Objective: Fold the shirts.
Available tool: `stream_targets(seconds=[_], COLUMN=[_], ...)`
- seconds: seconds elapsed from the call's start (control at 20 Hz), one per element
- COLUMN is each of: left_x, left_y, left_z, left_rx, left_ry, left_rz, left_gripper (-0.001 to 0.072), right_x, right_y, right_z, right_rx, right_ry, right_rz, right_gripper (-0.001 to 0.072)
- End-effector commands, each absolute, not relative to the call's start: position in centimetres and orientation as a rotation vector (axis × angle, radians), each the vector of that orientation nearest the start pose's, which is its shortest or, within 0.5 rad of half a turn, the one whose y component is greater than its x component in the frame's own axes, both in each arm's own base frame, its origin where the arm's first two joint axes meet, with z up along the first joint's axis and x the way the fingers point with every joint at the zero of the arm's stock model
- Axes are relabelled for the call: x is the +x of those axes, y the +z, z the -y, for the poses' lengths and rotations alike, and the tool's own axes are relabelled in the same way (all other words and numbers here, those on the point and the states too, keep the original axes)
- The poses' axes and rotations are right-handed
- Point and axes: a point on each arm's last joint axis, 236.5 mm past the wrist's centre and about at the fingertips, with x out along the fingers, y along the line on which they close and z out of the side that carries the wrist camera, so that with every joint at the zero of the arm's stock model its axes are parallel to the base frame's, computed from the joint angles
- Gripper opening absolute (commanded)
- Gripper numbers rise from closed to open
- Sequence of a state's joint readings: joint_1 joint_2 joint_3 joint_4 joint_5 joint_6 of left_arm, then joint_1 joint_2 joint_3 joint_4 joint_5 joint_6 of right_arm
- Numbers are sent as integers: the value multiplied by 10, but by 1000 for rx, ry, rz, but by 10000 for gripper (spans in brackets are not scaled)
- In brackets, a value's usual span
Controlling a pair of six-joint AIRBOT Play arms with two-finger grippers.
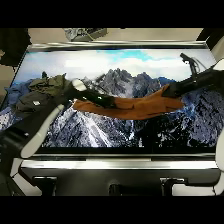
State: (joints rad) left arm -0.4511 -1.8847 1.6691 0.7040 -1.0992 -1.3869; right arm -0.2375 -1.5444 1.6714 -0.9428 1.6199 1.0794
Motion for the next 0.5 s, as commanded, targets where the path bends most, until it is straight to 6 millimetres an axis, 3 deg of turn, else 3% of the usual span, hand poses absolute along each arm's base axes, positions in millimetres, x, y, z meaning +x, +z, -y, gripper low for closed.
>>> stream_targets(seconds=[0.0, 0.3, 0.45], left_x=[392, 327, 303], left_y=[-23, -44, -56], left_z=[445, 532, 553], left_rx=[-590, -773, -808], left_ry=[-925, -980, -998], left_rz=[-1329, -1432, -1467], left_gripper=[43, 43, 42], right_x=[371, 326, 323], right_y=[135, 173, 179], right_z=[-33, -33, -32], right_rx=[87, 27, 16], right_ry=[588, 561, 547], right_rz=[-1267, -1261, -1242], right_gripper=[44, 44, 45])
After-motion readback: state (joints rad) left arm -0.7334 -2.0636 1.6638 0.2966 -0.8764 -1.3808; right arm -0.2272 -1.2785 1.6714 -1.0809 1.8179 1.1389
